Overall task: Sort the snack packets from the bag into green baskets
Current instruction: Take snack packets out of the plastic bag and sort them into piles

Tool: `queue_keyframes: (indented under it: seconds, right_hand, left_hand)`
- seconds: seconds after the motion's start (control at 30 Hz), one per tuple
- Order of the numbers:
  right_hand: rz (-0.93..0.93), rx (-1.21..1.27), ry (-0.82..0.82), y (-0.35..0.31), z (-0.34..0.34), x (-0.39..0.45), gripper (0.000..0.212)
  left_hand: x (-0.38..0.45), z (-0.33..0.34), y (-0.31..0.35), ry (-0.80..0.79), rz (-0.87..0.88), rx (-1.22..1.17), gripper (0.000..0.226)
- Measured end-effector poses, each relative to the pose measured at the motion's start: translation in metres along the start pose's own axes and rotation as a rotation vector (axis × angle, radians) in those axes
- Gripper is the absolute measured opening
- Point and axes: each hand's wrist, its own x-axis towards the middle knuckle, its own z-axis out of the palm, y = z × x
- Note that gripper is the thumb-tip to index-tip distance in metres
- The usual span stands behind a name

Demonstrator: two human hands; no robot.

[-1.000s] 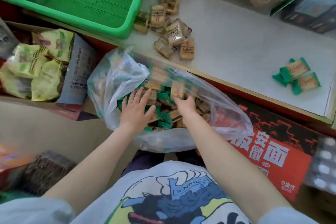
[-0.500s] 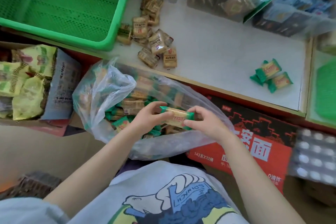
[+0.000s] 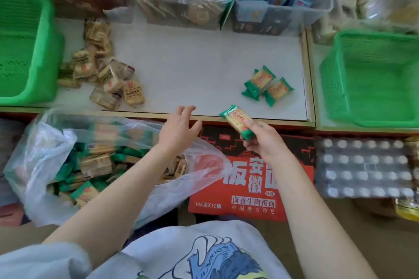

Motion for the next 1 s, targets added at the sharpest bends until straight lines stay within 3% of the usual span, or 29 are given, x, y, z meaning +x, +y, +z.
queue_keyframes:
  seconds: [0.07,0.2,0.4,0.5,0.57,0.7,0.77,0.93,1.0]
  right_hand:
    - [-0.046,0.127,0.091,-0.007,-0.015,0.023,0.032]
    - [-0.142,0.406,0.038,-0.024,-0.028,0.059,0.036]
    - [-0.049,0.237,0.042,-0.008,-0.022,0.062,0.029]
    - [-0.085,0.109,-0.034,-0.004,0.005,0.038,0.018]
    - [-0.110,-0.007,-0.132,-0.003,0.034,0.017,0.015]
    - [-0.140,-0.302,-0.410,0.022,0.106,-0.011,0.010]
    - [-0.108,-0.413,-0.521,0.042,0.144,-0.015,0.006]
    - [-0.111,-0.667,-0.644,0.091,0.228,-0.014,0.005]
    - [-0.107,-0.751,-0.678,0.105,0.255,-0.014,0.022]
  left_hand:
    - [0.014,0.020,-0.008,-0.070,0.050,0.265,0.064]
    - [0.031,0.047,-0.020,-0.144,0.023,0.404,0.069]
    - [0.032,0.057,-0.023,-0.122,0.022,0.440,0.068]
    - [0.030,0.039,-0.017,-0.141,0.057,0.308,0.061]
    - [0.018,0.019,-0.022,-0.067,0.070,0.191,0.049]
    - [-0.043,-0.013,-0.080,0.353,0.134,0.177,0.021]
    - [-0.080,-0.020,-0.124,0.426,0.014,0.241,0.024]
    - [-0.150,-0.025,-0.211,0.153,-0.385,0.351,0.050]
    - [-0.165,-0.028,-0.229,0.064,-0.435,0.238,0.067]
